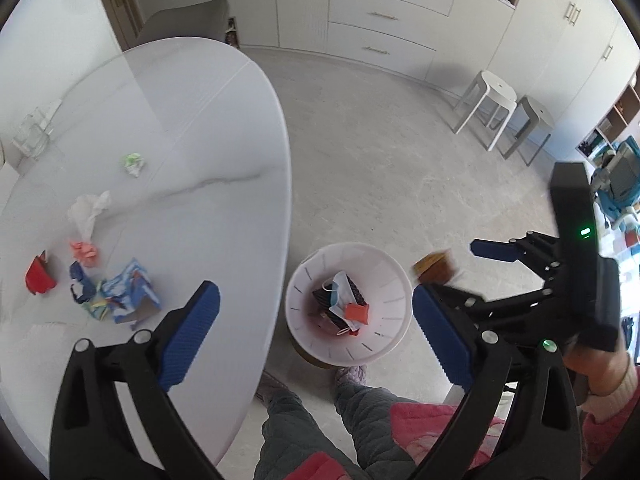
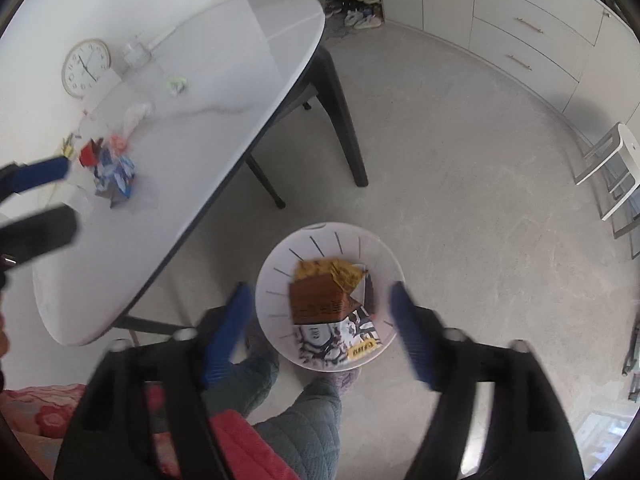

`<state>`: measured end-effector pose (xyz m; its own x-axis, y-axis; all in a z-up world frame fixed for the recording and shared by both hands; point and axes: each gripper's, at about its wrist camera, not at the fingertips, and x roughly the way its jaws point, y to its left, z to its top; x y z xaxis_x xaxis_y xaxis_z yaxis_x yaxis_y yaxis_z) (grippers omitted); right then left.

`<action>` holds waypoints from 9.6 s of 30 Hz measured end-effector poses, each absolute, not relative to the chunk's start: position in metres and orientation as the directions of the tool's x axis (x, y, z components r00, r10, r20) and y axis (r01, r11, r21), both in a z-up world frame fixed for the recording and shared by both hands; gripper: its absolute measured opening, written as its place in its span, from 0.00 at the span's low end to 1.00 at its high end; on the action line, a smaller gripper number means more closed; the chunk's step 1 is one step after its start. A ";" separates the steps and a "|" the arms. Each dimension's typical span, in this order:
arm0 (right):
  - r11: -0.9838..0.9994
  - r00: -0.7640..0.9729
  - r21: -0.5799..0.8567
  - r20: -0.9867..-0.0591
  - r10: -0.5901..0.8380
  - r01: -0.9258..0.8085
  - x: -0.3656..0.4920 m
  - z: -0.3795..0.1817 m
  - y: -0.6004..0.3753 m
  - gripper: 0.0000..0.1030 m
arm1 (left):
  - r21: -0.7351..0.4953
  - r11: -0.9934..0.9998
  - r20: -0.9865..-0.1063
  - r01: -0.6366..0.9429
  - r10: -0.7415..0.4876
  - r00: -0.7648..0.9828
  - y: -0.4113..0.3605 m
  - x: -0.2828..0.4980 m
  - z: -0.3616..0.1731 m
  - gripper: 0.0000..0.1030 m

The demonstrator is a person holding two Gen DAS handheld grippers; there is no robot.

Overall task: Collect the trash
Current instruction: 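Carry both items to the wastebasket and open both tools over it, then move the left tool to the red paper and close on it, then grasp the white tissue with the right tool while the left holds red paper, then carry red paper and tissue to the wastebasket and open both tools, then move the left tool to the clear plastic bottle and grasp it, then grasp the blue-and-white paper box with the right tool while the left holds the bottle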

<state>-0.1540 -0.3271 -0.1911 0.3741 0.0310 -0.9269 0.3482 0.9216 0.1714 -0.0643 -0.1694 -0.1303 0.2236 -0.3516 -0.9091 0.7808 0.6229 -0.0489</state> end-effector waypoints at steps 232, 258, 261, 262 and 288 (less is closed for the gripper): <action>0.936 0.389 0.057 -0.899 0.199 -0.346 0.147 -0.136 -0.095 0.96 | -0.294 0.916 -0.953 -0.273 -0.258 0.161 0.170 0.152 -0.200 0.83; 0.414 0.051 0.125 -0.921 0.387 -0.902 0.123 -0.166 -0.100 0.96 | -0.031 0.818 -0.999 -0.574 -0.034 0.006 0.123 0.175 -0.258 0.65; 0.375 0.023 0.129 -0.927 0.374 -0.918 0.111 -0.178 -0.090 0.96 | -0.047 0.826 -0.999 -0.561 -0.051 0.010 0.123 0.171 -0.257 0.64; 0.361 0.016 0.129 -0.929 0.370 -0.924 0.108 -0.182 -0.087 0.96 | -0.058 0.825 -0.998 -0.563 -0.058 0.017 0.125 0.169 -0.257 0.64; 0.747 0.273 0.114 -0.886 0.374 -0.655 0.011 -0.149 -0.107 0.49 | -0.175 0.919 -0.960 -0.354 -0.080 0.268 0.134 0.051 -0.188 0.64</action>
